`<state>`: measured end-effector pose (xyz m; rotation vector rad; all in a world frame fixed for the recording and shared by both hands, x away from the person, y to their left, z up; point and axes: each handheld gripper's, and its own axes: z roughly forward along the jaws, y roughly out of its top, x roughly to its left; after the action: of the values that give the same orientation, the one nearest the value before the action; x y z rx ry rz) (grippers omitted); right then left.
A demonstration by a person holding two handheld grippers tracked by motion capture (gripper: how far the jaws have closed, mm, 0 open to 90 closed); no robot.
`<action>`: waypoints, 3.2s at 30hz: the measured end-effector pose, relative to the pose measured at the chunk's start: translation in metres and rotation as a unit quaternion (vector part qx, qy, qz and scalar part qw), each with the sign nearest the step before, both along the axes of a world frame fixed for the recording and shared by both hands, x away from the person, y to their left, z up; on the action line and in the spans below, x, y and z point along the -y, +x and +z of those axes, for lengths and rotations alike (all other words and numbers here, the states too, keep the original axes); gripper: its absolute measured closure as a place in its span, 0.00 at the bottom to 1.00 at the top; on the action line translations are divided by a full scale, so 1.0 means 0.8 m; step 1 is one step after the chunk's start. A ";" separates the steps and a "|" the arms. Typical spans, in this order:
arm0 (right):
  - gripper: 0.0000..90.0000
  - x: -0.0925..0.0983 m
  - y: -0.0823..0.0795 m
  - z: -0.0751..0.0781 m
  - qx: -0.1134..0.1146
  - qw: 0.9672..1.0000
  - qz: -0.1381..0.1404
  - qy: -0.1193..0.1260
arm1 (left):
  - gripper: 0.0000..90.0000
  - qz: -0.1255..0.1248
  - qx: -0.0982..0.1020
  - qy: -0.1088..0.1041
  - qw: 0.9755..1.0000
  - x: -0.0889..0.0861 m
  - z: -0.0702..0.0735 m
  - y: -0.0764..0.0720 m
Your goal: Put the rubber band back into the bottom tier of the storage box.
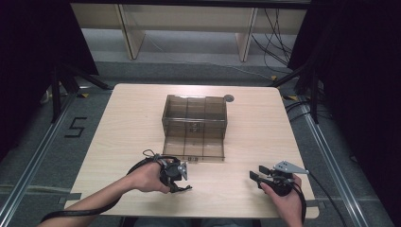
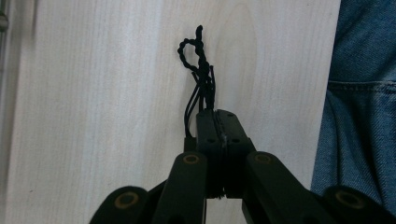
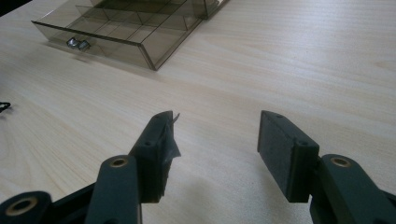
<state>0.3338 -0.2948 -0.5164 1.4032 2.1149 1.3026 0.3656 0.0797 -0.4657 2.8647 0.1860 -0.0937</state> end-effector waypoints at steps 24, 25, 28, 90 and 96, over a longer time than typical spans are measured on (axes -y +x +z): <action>0.52 0.000 0.000 0.000 -0.003 1.000 0.001 -0.001 | 0.98 0.004 0.010 0.005 1.000 -0.008 0.014 0.012; 0.52 0.000 0.000 0.000 -0.003 1.000 0.001 -0.002 | 0.98 0.005 0.010 0.005 1.000 -0.009 0.015 0.013; 0.52 0.000 0.000 0.000 -0.003 1.000 -0.001 0.001 | 0.98 0.006 0.011 0.005 1.000 -0.010 0.016 0.015; 0.52 0.004 0.001 0.001 0.010 1.000 0.013 -0.002 | 0.98 0.044 0.029 0.005 0.999 -0.027 0.041 0.053; 0.52 0.004 0.001 0.001 0.010 1.000 0.013 -0.002 | 0.98 0.046 0.031 0.006 0.998 -0.029 0.045 0.057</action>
<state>0.3345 -0.2978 -0.5156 1.3590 2.1287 1.3154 0.4111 0.1027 -0.4298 2.8605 0.3071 0.0156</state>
